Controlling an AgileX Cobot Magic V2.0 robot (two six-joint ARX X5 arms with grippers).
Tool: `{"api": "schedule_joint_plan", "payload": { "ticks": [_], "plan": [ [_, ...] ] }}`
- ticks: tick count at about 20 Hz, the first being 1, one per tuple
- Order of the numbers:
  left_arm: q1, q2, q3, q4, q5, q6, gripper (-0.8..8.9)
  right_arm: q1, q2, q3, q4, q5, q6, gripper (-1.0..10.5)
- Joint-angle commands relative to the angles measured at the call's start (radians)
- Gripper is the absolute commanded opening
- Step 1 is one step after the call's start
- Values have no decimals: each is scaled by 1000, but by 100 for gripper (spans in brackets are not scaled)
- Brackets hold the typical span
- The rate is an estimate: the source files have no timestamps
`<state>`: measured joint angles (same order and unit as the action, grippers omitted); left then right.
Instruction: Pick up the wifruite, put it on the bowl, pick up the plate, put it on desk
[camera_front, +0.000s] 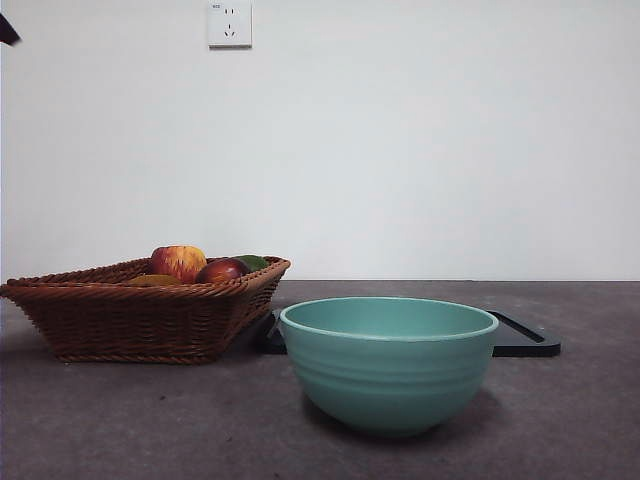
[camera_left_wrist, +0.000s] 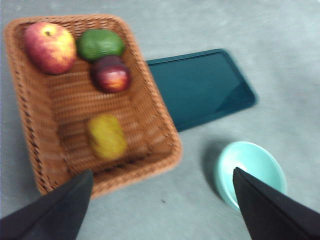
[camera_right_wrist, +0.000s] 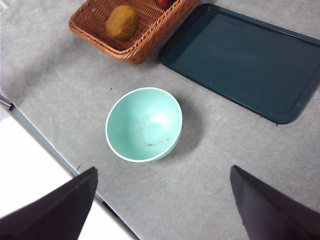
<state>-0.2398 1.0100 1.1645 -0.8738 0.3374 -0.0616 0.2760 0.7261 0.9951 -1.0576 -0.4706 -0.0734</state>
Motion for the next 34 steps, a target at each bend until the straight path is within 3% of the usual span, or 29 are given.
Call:
{"api": "schedule_joint_plan", "payload": {
  "ticks": [1,9,20,24,27,31,34],
  "plan": [
    [-37,97,63,16,-60,-11,434,5,5,21,10,0,10,425],
    [-128,423,103,106,-260,-37,434,5,5,21,10,0,11,425],
    [-142,752,103,267,-324,-42,434,5,5,21,10,0,11,425],
    [-141,798,103,280,-343,-63,419,5,5,21,10,0,11,425],
    [-141,800,103,271,-342,-63,271,5,5,21,10,0,10,425],
    [-147,765,103,253,-341,-64,272,5,5,21,10,0,10,425],
    [-179,644,104,246,-336,-63,272,5,5,21,11,0,10,425]
  ]
}}
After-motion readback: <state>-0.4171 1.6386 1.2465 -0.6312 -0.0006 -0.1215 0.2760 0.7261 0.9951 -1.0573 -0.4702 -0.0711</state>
